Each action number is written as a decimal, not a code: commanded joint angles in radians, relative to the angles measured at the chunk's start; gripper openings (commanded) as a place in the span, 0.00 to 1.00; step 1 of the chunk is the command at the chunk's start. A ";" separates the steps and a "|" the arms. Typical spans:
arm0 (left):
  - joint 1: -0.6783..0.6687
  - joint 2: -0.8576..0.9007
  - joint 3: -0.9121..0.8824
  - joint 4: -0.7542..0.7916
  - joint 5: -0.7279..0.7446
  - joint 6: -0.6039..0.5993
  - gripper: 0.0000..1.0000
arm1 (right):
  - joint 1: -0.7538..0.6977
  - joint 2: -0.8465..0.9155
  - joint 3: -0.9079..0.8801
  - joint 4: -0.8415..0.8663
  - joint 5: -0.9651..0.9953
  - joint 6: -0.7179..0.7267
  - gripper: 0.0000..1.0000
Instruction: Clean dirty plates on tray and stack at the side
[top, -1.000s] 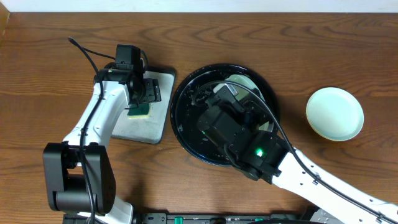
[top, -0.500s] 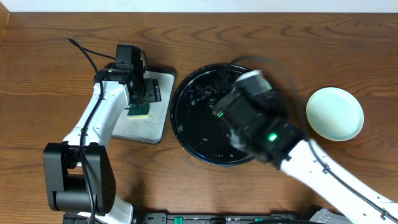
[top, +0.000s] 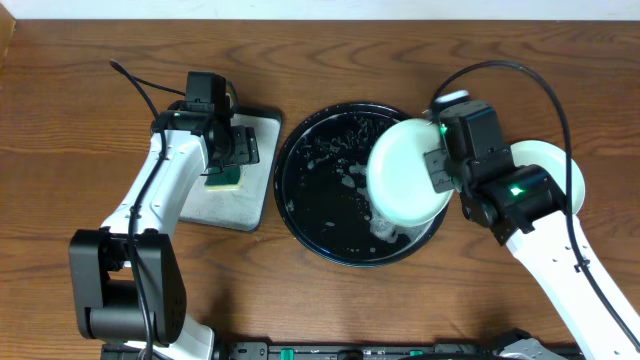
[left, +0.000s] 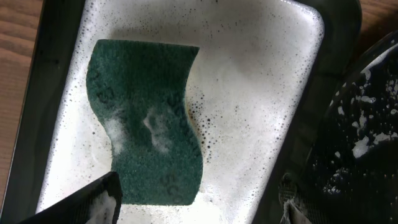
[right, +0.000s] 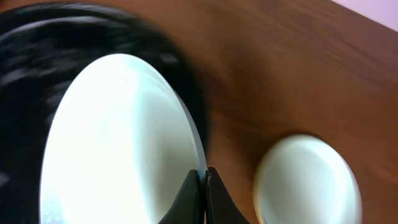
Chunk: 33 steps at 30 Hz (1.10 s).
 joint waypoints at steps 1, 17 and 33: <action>0.004 -0.001 -0.005 -0.003 -0.002 0.010 0.82 | -0.006 -0.006 0.015 0.011 -0.282 -0.258 0.01; 0.004 -0.001 -0.005 -0.003 -0.002 0.010 0.82 | -0.016 0.039 0.015 0.025 -0.169 -0.138 0.01; 0.004 -0.001 -0.005 -0.003 -0.002 0.010 0.82 | -0.559 0.083 0.014 0.022 -0.037 0.269 0.01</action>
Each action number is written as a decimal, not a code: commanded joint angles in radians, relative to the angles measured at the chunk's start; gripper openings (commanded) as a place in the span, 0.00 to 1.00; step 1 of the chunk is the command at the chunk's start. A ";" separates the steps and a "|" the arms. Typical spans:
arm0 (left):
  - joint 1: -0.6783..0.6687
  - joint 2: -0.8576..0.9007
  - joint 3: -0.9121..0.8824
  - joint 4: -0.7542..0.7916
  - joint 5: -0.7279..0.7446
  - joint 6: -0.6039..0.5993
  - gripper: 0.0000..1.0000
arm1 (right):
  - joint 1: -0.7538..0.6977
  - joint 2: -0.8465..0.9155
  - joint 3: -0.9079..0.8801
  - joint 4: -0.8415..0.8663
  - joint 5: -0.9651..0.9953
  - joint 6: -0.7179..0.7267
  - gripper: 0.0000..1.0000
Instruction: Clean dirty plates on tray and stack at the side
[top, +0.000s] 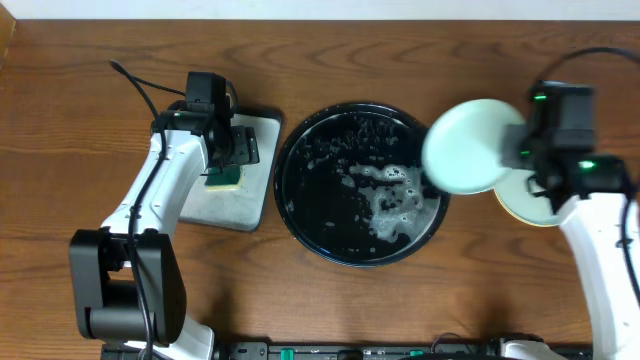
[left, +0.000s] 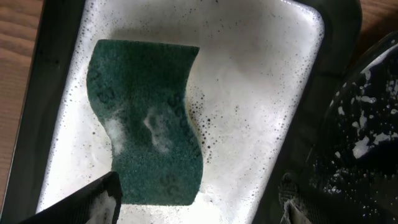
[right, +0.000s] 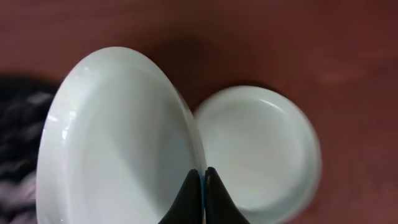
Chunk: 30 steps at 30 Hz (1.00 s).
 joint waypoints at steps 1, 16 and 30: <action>0.004 -0.001 -0.005 -0.003 -0.002 0.010 0.82 | -0.127 0.051 0.014 0.000 0.011 0.068 0.01; 0.004 -0.001 -0.005 -0.003 -0.002 0.010 0.82 | -0.455 0.346 0.014 0.021 -0.124 0.126 0.20; 0.004 -0.001 -0.005 -0.003 -0.002 0.010 0.82 | -0.377 -0.105 0.015 -0.102 -0.580 0.036 0.45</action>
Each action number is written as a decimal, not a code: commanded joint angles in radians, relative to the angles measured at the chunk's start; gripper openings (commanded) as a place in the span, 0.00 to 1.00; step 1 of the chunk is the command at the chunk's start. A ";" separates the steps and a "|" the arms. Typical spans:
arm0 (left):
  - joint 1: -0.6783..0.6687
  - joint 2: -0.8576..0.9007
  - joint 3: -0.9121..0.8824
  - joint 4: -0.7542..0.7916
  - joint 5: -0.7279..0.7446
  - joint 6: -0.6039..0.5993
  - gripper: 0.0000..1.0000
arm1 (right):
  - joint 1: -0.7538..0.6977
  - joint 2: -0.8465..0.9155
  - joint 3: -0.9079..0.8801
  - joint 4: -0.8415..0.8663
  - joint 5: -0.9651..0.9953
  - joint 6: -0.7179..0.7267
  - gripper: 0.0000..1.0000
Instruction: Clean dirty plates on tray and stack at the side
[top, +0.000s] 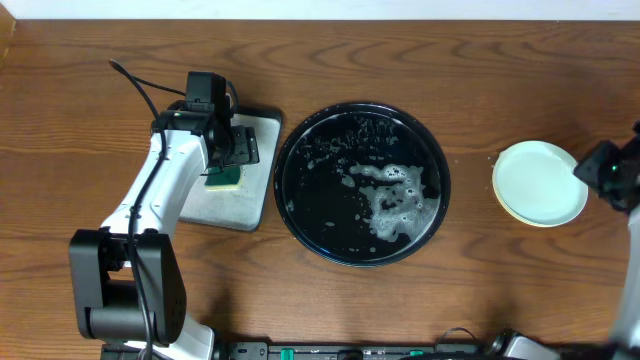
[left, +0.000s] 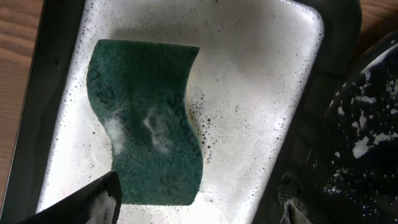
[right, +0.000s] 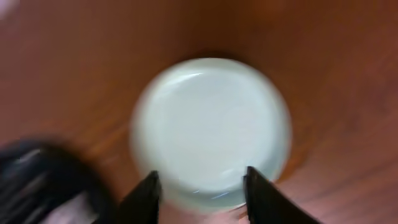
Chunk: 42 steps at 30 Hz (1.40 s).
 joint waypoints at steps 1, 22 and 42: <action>0.004 -0.001 -0.005 -0.003 -0.002 0.010 0.82 | 0.066 -0.135 0.010 -0.045 -0.261 -0.080 0.47; 0.004 -0.001 -0.005 -0.003 -0.002 0.010 0.82 | 0.305 -0.691 0.010 -0.381 -0.295 0.014 0.99; 0.004 -0.001 -0.005 -0.003 -0.002 0.010 0.82 | 0.465 -0.783 -0.216 0.038 -0.189 -0.240 0.99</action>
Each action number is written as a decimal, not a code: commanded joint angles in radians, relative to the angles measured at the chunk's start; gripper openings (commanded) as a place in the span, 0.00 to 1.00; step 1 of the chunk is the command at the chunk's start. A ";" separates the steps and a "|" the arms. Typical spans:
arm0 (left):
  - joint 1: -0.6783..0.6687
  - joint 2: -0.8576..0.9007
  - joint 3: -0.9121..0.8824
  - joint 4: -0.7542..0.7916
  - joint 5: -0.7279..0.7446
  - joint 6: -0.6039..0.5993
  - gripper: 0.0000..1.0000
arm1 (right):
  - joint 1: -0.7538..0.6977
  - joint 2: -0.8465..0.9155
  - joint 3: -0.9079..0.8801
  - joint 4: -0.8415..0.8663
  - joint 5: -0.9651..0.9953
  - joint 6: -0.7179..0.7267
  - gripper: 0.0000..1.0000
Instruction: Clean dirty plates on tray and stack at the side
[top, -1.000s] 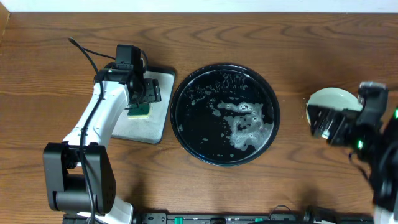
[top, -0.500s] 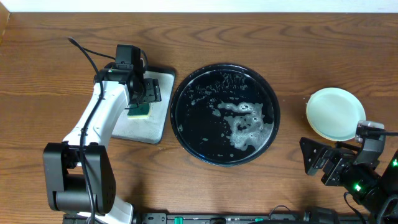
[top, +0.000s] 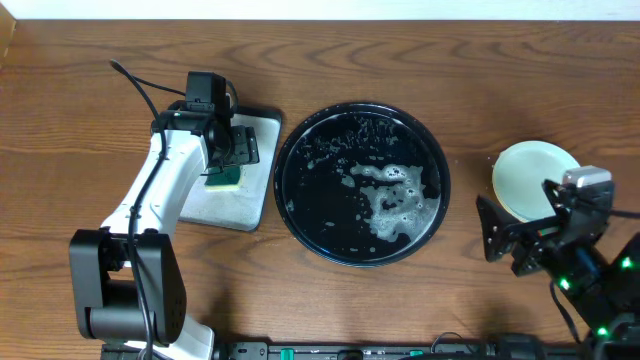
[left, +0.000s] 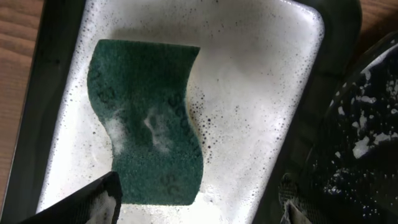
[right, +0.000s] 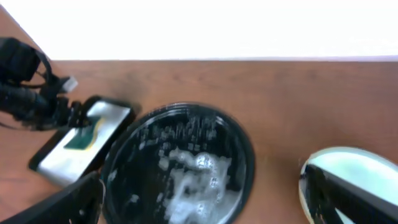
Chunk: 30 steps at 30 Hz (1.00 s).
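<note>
The round black tray (top: 362, 182) holds only foam and water, with no plate on it. Stacked white plates (top: 535, 178) lie on the table to its right and show again at the right edge of the right wrist view (right: 348, 171). My right gripper (top: 503, 243) is open and empty, in front of the stack and pointing left. My left gripper (left: 196, 205) is open above the green sponge (left: 146, 121), which lies in the soapy white tray (left: 261, 93). One foamy finger (left: 96, 200) is near the sponge's lower end.
The sponge tray (top: 250, 200) sits just left of the black tray, their rims close together. The right wrist view shows the black tray (right: 180, 165) in the middle and the sponge tray (right: 81, 140) with my left arm (right: 25, 87) at far left. Bare wooden table surrounds them.
My right gripper, then open just above the plate stack at the right edge, is now in front of the stack near the table's front, pointing left. The left arm and sponge have not moved.
My right gripper was shut on a white plate's rim over the black tray. Then it held that plate beside the plate at the right. Then the plate lay on the stack and the gripper was open. Now it is clear of the stack.
</note>
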 joint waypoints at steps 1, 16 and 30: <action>0.004 -0.001 -0.005 -0.003 -0.002 0.010 0.82 | 0.015 -0.072 -0.121 0.069 0.001 -0.043 0.99; 0.004 -0.001 -0.005 -0.003 -0.002 0.010 0.82 | 0.015 -0.560 -0.734 0.429 0.055 -0.090 0.99; 0.004 -0.001 -0.005 -0.003 -0.002 0.010 0.82 | 0.018 -0.590 -1.027 0.811 0.023 -0.090 0.99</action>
